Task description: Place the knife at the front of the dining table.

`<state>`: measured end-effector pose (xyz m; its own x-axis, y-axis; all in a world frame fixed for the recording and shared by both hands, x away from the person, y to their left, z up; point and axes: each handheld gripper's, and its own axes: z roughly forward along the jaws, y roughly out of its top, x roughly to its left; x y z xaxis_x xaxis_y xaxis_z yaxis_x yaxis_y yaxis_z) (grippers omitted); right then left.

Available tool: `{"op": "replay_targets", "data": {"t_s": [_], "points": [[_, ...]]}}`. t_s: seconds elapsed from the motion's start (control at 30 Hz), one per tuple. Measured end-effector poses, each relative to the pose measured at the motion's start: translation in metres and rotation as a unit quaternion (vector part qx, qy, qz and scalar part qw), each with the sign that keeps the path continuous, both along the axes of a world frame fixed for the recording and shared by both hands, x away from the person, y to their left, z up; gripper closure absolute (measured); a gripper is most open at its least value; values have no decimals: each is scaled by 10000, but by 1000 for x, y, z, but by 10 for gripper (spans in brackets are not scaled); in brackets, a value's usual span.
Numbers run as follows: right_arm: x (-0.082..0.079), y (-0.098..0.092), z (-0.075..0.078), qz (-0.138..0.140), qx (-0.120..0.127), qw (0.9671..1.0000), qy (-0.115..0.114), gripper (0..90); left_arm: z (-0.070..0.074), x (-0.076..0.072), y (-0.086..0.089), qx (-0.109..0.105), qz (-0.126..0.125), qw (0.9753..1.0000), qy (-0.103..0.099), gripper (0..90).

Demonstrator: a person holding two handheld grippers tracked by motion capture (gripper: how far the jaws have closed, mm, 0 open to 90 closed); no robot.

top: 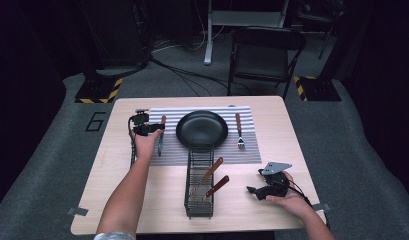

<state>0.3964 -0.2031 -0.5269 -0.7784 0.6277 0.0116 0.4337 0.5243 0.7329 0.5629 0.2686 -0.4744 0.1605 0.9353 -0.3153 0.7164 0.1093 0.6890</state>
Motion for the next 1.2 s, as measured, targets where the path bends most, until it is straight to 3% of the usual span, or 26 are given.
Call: {"op": "replay_targets", "data": {"t_s": [0.3,0.5,0.7,0.93,1.2], "points": [[0,0,0,-8,8,10000,4,132,21,-22,-5,-52,-595,9980,-191,506],[0,0,0,-6,8,10000,1,132,31,-36,-8,-9,-832,9959,-369,489],[0,0,0,5,-4,10000,-3,132,40,-53,-10,211,-1053,9930,-500,476],[0,0,0,0,-6,10000,-8,132,50,-75,-7,601,-1381,9863,-679,471],[0,0,0,6,-37,10000,-21,132,49,-102,0,734,-1488,9826,-840,471]]}}
